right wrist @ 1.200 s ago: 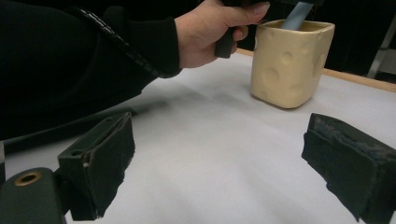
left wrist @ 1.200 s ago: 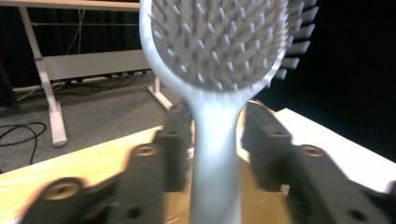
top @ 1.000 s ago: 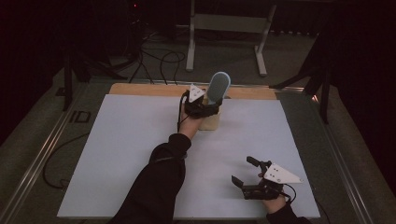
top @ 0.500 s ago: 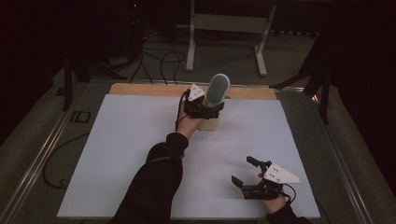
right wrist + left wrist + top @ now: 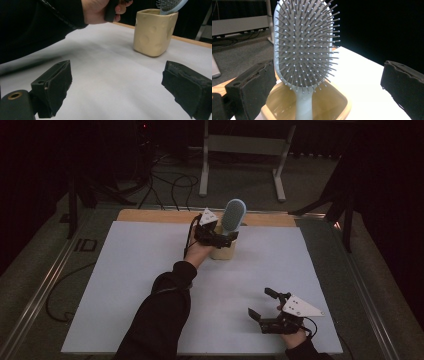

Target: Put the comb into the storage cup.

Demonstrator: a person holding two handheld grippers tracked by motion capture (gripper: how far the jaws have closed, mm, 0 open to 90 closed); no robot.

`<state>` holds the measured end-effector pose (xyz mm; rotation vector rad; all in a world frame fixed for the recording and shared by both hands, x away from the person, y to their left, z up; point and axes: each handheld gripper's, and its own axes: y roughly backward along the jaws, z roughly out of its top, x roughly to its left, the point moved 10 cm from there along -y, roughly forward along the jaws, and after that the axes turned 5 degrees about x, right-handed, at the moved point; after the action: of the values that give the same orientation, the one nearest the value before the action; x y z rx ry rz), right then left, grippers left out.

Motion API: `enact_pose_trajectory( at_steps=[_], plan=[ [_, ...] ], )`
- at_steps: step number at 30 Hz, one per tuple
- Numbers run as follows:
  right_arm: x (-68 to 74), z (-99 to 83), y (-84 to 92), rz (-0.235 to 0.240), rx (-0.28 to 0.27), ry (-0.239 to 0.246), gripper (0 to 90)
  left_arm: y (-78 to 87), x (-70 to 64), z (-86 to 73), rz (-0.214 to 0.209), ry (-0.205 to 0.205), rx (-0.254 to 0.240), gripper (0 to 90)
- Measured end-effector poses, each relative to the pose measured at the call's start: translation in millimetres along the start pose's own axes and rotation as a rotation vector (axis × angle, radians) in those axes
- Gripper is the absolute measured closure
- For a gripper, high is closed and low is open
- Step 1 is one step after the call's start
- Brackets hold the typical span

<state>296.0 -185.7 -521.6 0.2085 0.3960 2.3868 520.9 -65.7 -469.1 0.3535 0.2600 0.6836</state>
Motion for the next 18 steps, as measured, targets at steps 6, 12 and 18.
enact_pose_trajectory(
  at_steps=[6,12,18],
  plan=[
    [0.0,-0.2,-0.4,0.001,0.001,-0.001,8.8,5.0,-2.1,-1.3,-0.032,0.001,0.024,0.1],
    [0.3,-0.3,-0.4,-0.001,0.004,0.003,8.8,11.2,-7.7,-3.6,-0.082,-0.002,0.051,0.0],
    [0.3,-0.4,-1.0,-0.001,0.002,0.006,8.8,22.4,-14.8,-1.5,-0.126,-0.030,0.064,0.0]
  ],
)
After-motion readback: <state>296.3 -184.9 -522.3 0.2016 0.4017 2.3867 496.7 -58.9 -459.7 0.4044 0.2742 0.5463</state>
